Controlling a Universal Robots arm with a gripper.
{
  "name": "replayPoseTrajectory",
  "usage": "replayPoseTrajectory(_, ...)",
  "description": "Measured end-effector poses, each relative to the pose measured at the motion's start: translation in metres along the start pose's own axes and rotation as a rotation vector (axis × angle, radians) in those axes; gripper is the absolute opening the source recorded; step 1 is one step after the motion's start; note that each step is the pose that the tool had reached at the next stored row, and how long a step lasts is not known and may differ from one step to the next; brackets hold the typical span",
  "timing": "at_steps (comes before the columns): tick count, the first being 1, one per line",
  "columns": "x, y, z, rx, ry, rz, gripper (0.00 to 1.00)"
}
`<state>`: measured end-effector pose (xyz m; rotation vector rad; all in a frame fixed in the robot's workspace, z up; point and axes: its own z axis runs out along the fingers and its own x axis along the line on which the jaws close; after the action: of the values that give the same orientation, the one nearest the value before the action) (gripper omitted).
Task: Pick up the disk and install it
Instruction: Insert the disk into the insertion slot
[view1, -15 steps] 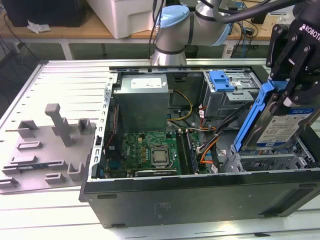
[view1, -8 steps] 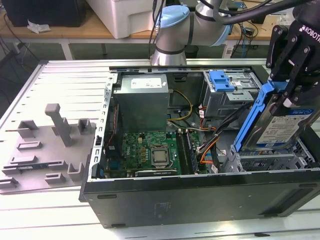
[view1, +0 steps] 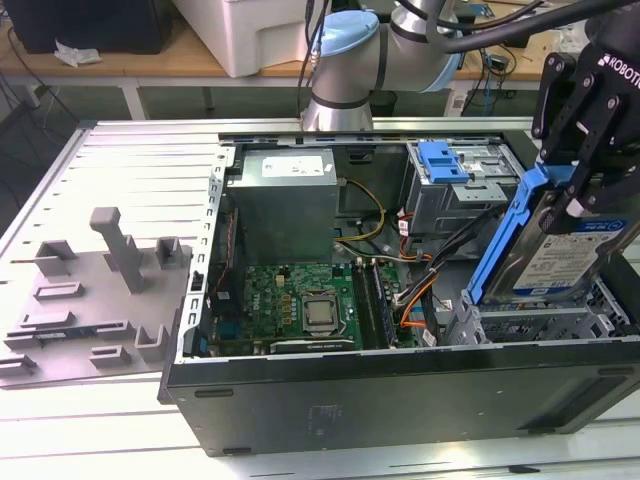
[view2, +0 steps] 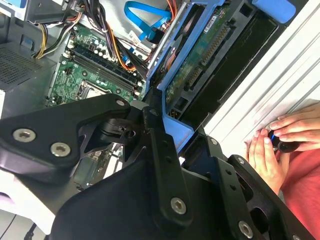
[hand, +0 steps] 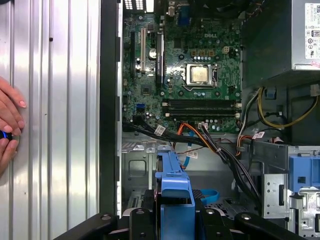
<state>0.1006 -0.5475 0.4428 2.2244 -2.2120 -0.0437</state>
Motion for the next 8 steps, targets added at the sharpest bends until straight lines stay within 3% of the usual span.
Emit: replayPoseTrajectory(8,0.0004,0.0000,0.0024,-0.0002,0.0002,0.000,0.37)
